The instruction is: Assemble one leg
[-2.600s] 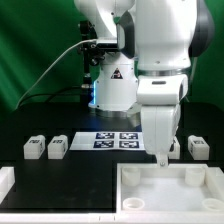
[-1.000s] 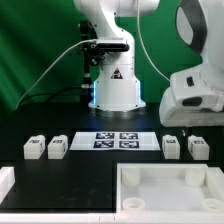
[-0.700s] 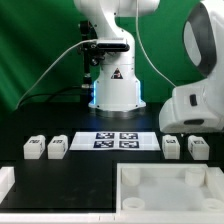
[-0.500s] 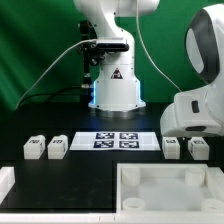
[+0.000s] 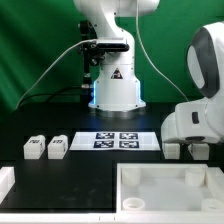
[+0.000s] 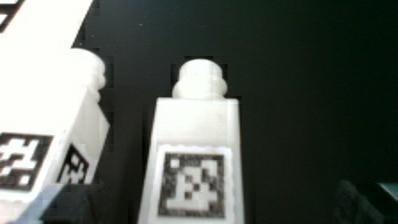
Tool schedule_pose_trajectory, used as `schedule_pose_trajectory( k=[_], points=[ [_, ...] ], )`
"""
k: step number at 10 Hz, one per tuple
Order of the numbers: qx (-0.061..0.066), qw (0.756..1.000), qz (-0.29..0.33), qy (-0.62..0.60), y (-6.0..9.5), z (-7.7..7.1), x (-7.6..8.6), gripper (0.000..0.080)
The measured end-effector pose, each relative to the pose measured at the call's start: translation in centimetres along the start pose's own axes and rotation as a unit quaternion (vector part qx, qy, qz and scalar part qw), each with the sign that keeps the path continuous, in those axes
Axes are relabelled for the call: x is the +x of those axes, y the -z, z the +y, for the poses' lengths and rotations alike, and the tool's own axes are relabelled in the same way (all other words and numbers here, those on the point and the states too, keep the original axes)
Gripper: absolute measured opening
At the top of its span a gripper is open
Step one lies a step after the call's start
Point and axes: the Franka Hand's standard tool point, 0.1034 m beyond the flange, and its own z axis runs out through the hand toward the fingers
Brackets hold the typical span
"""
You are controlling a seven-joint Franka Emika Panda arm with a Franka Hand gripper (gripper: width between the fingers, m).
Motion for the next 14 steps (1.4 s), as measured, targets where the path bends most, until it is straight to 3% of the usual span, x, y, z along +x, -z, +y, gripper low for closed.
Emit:
schedule_pose_trajectory(
  k=[3,4,5,6,7,14],
  points=[
    [-0.001,1.0,-0.004,-0.001,-0.45,-0.06,0.13,0.0649],
    [-0.001,1.0,-0.004,-0.001,-0.45,-0.06,0.14,0.0548],
    [-0.001,1.0,-0.004,-0.001,-0.45,-0.05,0.14,0.0548],
    [-0.001,1.0,-0.004,-0.001,-0.45,-0.05,0.14,0.0346],
    [-0.001,1.0,-0.004,-0.001,-0.45,-0.05,0.13,0.029],
    [-0.001,1.0,-0.004,-0.001,-0.45,-0.05,0.13,0.029]
  ],
)
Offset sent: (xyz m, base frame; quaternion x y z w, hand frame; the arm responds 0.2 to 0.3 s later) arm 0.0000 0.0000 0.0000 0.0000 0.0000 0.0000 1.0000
